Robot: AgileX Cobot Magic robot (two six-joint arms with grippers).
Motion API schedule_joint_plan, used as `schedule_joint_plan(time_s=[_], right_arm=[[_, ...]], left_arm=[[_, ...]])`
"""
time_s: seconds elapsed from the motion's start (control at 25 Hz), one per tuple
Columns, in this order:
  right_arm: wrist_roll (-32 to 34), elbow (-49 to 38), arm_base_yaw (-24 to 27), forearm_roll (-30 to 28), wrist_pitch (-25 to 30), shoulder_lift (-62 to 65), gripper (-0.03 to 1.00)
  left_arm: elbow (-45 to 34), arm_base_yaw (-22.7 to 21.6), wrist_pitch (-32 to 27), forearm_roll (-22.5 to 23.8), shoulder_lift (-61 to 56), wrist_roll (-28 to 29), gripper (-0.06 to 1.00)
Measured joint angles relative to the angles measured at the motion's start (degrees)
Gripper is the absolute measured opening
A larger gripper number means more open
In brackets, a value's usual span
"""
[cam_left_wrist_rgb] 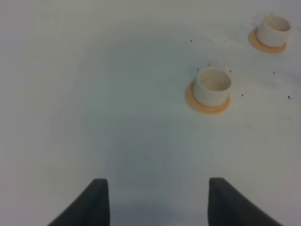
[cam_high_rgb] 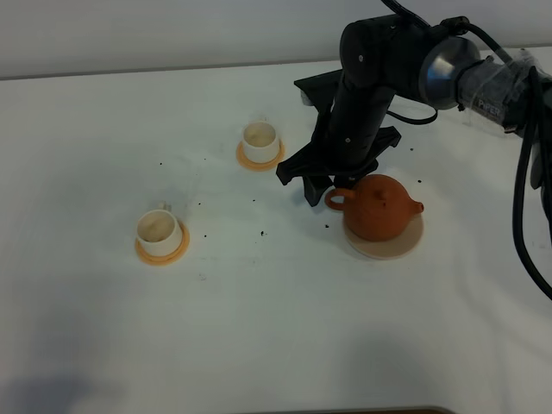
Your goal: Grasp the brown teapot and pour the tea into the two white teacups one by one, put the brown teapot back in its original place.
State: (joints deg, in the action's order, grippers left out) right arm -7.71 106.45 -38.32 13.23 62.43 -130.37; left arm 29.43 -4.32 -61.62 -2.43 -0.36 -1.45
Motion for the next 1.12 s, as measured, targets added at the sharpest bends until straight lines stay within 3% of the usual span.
schedule_joint_plan(time_s=[0.4, 1.12], right_arm=[[-0.49, 0.0, -0.73, 1.36, 6.6, 0.0, 0.43], [-3.06, 0.0, -2.55, 2.75, 6.88, -0.11, 0.43]], left_arm=[[0.0, 0.0, 0.0, 0.0, 0.0, 0.0, 0.47], [0.0, 0.0, 0.0, 0.0, 0.0, 0.06, 0.47]])
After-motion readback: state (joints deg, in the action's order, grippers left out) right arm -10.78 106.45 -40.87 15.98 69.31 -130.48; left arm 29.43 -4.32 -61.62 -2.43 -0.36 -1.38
